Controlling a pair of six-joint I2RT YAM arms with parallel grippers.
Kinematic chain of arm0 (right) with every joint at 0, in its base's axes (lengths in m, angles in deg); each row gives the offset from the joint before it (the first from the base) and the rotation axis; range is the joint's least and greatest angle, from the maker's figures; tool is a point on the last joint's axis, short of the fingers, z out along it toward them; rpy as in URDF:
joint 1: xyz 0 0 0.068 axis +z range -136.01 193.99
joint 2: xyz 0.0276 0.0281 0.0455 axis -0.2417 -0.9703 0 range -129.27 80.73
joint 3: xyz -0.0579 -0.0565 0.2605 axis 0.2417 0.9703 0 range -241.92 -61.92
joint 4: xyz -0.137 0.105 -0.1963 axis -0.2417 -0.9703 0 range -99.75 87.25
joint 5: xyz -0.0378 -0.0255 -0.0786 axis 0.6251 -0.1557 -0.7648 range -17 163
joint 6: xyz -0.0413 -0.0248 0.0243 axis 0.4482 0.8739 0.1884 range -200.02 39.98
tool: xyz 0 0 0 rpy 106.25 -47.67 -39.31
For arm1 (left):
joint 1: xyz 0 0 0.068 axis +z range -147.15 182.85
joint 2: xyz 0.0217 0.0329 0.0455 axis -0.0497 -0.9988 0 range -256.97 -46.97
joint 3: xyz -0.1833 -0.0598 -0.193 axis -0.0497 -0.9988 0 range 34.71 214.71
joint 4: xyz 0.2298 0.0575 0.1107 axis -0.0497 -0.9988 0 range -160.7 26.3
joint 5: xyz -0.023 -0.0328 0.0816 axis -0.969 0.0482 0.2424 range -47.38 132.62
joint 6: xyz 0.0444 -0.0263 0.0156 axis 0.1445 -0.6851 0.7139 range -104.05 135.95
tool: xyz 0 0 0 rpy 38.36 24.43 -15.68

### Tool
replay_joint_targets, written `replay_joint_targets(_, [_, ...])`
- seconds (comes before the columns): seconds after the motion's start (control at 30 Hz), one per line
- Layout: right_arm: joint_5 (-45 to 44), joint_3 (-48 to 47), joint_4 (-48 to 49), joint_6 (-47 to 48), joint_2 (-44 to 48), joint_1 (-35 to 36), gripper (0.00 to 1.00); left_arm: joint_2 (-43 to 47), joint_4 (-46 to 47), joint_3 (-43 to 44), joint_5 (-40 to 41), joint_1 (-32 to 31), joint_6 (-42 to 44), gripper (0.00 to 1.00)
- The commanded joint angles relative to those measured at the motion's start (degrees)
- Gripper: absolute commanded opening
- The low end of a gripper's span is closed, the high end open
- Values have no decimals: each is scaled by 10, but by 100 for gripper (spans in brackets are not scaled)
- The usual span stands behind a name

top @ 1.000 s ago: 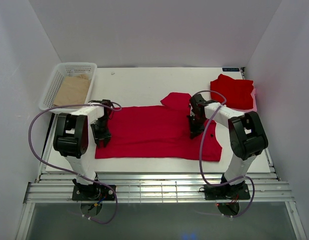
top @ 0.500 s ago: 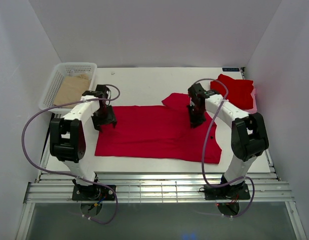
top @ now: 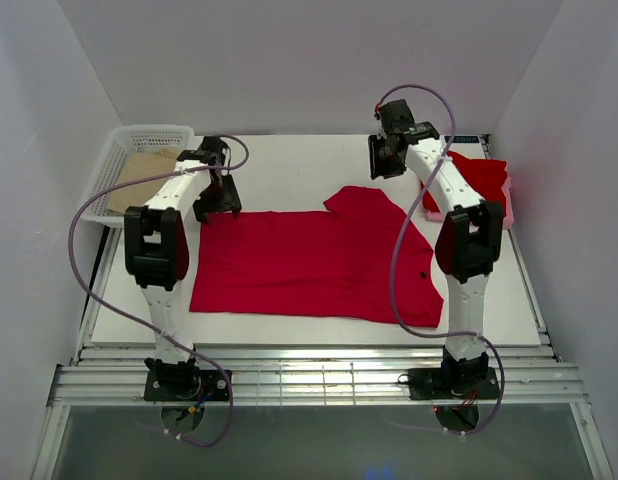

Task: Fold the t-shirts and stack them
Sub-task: Grap the side of the flattened tshirt furthest away from the robot with both arms

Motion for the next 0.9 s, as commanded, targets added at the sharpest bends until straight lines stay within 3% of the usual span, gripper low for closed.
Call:
replay_joint_targets(0.0, [23,-69,-2,18,-84,-32,43,-41,-11,71,59,3,16,79])
replay_joint_targets(0.17, [114,-105,64,8,-145,-72,47,-91,-6,143,85,4,14,82])
replay_joint_targets(0.33, [148,-89,108,13,-160,-94,54,-107,-7,185,112,5,14,83])
replay_joint_targets(0.87, [206,-77,126,25,-213,-102,56,-141,-10,158,115,23,6,83])
